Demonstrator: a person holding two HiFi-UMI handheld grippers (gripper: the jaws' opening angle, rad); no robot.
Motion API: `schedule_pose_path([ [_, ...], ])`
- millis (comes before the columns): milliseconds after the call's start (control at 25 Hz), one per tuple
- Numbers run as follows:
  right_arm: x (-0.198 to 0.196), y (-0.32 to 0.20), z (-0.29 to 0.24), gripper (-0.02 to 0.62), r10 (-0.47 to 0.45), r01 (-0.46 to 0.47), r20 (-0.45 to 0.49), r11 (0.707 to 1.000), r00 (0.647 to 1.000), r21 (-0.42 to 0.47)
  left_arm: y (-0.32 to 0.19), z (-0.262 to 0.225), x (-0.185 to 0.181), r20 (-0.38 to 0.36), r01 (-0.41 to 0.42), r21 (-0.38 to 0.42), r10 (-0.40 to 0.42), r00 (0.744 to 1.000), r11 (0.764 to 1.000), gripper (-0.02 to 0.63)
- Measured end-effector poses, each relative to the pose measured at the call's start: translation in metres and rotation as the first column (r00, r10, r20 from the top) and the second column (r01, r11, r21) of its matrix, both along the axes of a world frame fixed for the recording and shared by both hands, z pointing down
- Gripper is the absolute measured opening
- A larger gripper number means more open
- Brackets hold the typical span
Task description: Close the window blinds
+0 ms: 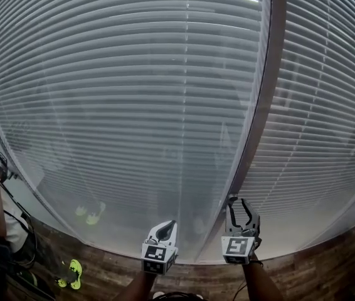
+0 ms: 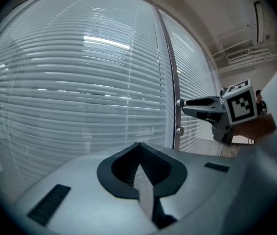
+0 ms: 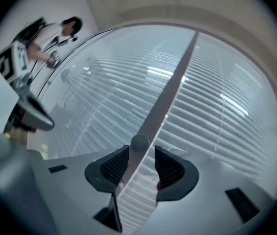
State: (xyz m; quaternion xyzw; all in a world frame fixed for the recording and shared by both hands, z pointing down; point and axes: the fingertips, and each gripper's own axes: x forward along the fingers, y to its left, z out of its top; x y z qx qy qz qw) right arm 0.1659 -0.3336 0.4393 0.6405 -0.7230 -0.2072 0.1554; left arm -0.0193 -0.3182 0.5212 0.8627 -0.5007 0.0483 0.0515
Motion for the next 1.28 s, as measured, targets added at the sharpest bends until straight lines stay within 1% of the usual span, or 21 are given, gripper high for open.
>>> schedule_pose_path([
  [40,0.002,-0.003,0.001,0.150,-0.010,0.013,0.131,1.000,0.991,-0.023,0.001,0.000,0.002,0.003,-0.007,0.001,0.007,1.000,1.000,0.000],
  [80,0.003,-0.005,0.002,0.154,-0.018,0.030,0.249,0.999,0.968,-0.045,0.001,0.000,0.004,0.004,-0.013,0.001,0.013,1.000,1.000,0.000],
  [120,0.002,-0.007,0.002,0.166,-0.023,0.046,0.341,0.997,0.940,-0.061,0.002,0.000,0.006,0.003,-0.015,-0.001,0.015,1.000,1.000,0.000],
  [160,0.001,-0.009,0.001,0.167,-0.023,0.055,0.404,0.996,0.914,-0.069,0.002,0.001,0.008,0.001,-0.016,-0.007,0.016,1.000,1.000,0.000],
  [200,0.000,-0.009,-0.001,0.167,-0.019,0.056,0.445,0.996,0.895,-0.071,0.002,0.004,0.009,0.001,-0.021,-0.013,0.021,1.000,1.000,0.000],
  [360,0.002,-0.012,-0.005,0.166,0.007,0.028,0.526,0.998,0.851,-0.058,0.003,0.010,0.010,0.009,-0.036,-0.014,0.037,0.999,0.999,0.000],
  [400,0.003,-0.012,-0.006,0.159,0.011,0.022,0.538,0.998,0.843,-0.055,0.003,0.009,0.009,0.006,-0.033,-0.014,0.033,0.999,0.999,0.000],
  [440,0.004,-0.011,-0.007,0.132,0.009,0.022,0.543,0.998,0.840,-0.051,0.003,0.009,0.007,0.004,-0.028,-0.015,0.029,1.000,0.999,0.000],
  [520,0.004,-0.011,-0.008,0.129,-0.001,0.032,0.537,0.998,0.843,-0.048,0.003,0.009,0.004,0.003,-0.021,-0.018,0.021,1.000,1.000,0.000],
  [600,0.004,-0.011,-0.008,0.129,-0.005,0.038,0.509,0.998,0.861,-0.054,0.003,0.010,0.002,0.004,-0.017,-0.019,0.017,1.000,1.000,0.000],
  [680,0.003,-0.011,-0.009,0.127,0.008,0.022,0.440,0.998,0.898,-0.063,0.003,0.010,0.001,0.003,-0.014,-0.020,0.014,1.000,1.000,0.000],
  [720,0.002,-0.011,-0.009,0.127,0.020,0.006,0.381,0.998,0.924,-0.065,0.003,0.009,0.000,0.003,-0.014,-0.019,0.014,1.000,1.000,0.000],
  [800,-0.001,-0.011,-0.010,0.127,0.025,-0.014,0.218,0.999,0.976,-0.052,0.004,0.009,0.001,0.003,-0.017,-0.018,0.017,1.000,1.000,0.000],
  [840,-0.002,-0.011,-0.008,0.127,0.020,-0.014,0.127,0.999,0.992,-0.050,0.004,0.008,0.000,0.001,-0.016,-0.016,0.016,1.000,1.000,0.000],
  [880,-0.004,-0.011,-0.007,0.127,0.013,-0.011,0.036,0.998,0.999,-0.056,0.004,0.006,-0.001,-0.003,-0.011,-0.014,0.011,1.000,1.000,0.000],
  [920,-0.006,-0.010,-0.007,0.127,0.004,-0.008,-0.054,0.998,0.999,-0.064,0.003,0.004,-0.002,-0.008,-0.004,-0.015,0.004,1.000,1.000,0.000],
  [960,-0.008,-0.009,-0.008,0.127,-0.005,-0.004,-0.145,0.998,0.989,-0.068,0.003,0.005,-0.003,-0.010,0.000,-0.021,0.000,1.000,1.000,0.000],
  [1000,-0.009,-0.009,-0.009,0.127,-0.013,-0.002,-0.236,0.998,0.972,-0.066,0.003,0.006,-0.002,-0.009,-0.002,-0.026,0.002,1.000,1.000,0.000],
  [1080,-0.010,-0.009,-0.008,0.127,-0.022,-0.001,-0.396,0.998,0.918,-0.058,0.004,0.007,0.001,-0.003,-0.019,-0.022,0.019,1.000,1.000,0.000],
  [1160,-0.011,-0.009,-0.007,0.127,-0.021,-0.004,-0.509,0.999,0.860,-0.049,0.004,0.005,0.004,-0.002,-0.026,-0.013,0.026,1.000,1.000,0.000],
  [1280,-0.011,-0.009,-0.005,0.127,-0.014,-0.011,-0.640,0.999,0.769,-0.035,0.004,0.001,0.005,-0.003,-0.026,-0.005,0.026,1.000,1.000,0.000],
])
